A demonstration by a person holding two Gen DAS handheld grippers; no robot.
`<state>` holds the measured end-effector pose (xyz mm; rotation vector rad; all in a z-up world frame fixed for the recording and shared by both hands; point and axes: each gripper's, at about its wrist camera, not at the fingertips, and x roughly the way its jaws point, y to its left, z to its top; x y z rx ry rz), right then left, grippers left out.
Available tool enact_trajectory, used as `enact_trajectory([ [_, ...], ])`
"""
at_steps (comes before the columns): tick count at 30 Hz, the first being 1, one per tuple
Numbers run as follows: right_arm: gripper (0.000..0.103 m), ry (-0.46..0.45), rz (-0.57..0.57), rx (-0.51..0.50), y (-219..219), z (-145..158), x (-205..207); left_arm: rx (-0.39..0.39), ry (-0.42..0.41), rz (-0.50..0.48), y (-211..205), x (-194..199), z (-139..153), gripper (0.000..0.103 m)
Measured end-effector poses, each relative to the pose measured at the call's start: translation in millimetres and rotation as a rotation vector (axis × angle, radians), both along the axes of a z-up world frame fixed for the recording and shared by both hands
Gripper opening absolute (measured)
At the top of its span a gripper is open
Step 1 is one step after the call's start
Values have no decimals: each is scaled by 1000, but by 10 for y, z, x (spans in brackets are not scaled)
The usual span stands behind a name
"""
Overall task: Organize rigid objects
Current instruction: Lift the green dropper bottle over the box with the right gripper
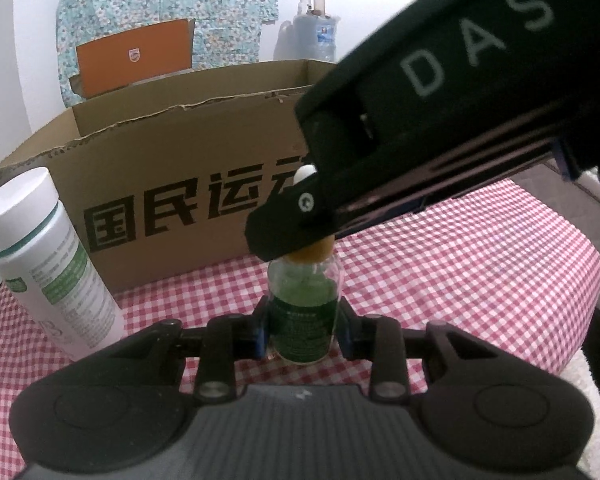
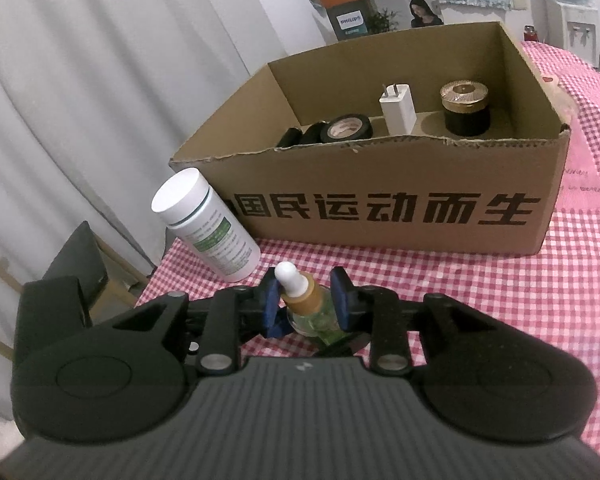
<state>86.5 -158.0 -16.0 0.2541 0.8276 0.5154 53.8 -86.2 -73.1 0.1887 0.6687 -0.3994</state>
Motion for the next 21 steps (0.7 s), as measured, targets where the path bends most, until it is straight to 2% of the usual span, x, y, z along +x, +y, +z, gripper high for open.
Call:
enact_trajectory([
  [7, 21, -11, 4, -17, 8, 37, -15, 2, -2, -1, 11, -26, 48, 33],
  [11, 21, -36, 11, -25, 18, 135, -58, 0, -30, 2, 17, -71, 162, 33],
  [17, 21, -157, 54, -31, 87, 664, -156, -10, -129, 3, 124, -95, 718, 33],
  [21, 21, -243, 106, -23, 132, 1139, -31, -14, -184, 3, 209, 96, 1184, 33],
])
